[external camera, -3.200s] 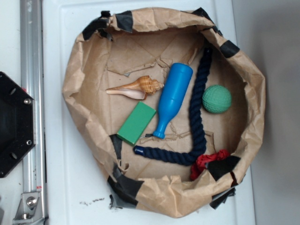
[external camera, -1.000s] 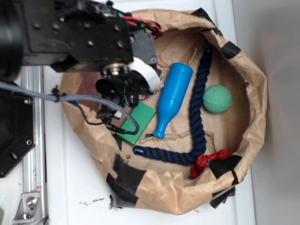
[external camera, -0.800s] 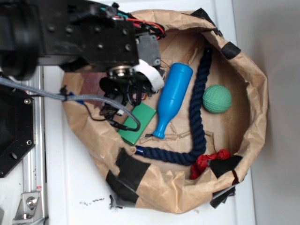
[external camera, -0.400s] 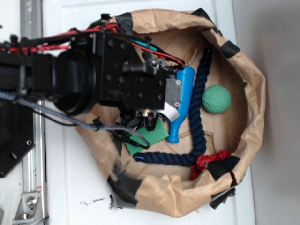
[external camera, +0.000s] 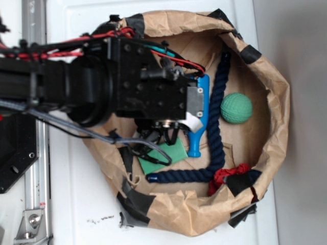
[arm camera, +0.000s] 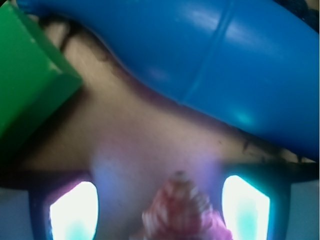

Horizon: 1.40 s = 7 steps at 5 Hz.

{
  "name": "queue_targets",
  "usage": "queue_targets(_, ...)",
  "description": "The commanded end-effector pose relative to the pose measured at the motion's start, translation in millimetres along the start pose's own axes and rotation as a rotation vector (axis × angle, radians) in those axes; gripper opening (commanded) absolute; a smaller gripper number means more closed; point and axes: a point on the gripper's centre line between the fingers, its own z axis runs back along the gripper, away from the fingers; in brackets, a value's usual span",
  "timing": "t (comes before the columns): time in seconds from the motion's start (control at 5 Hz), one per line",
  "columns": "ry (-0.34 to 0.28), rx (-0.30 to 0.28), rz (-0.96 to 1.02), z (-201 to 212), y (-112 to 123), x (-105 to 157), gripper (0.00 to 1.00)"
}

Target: Grab the shell.

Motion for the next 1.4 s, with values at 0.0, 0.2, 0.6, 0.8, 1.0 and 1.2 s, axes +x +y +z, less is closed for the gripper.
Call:
queue_targets(0.0, 0.006, 0.025, 0.085, 1, -8, 5, 0.00)
queue_targets(0.2, 0.034, 0.055, 0.059, -3, -11, 6, 0.00)
queue_targets(0.6, -0.012, 0.043, 0.111, 37, -10, 1, 0.00)
queue_targets(0.8, -0.096, 0.016, 0.246, 87, -6, 2, 0.00)
queue_targets(1.0, -0.160, 0.001, 0.401, 137, 3, 2, 0.00)
queue_targets(1.2, -0.178, 0.006, 0.438, 184, 10, 1, 0.00)
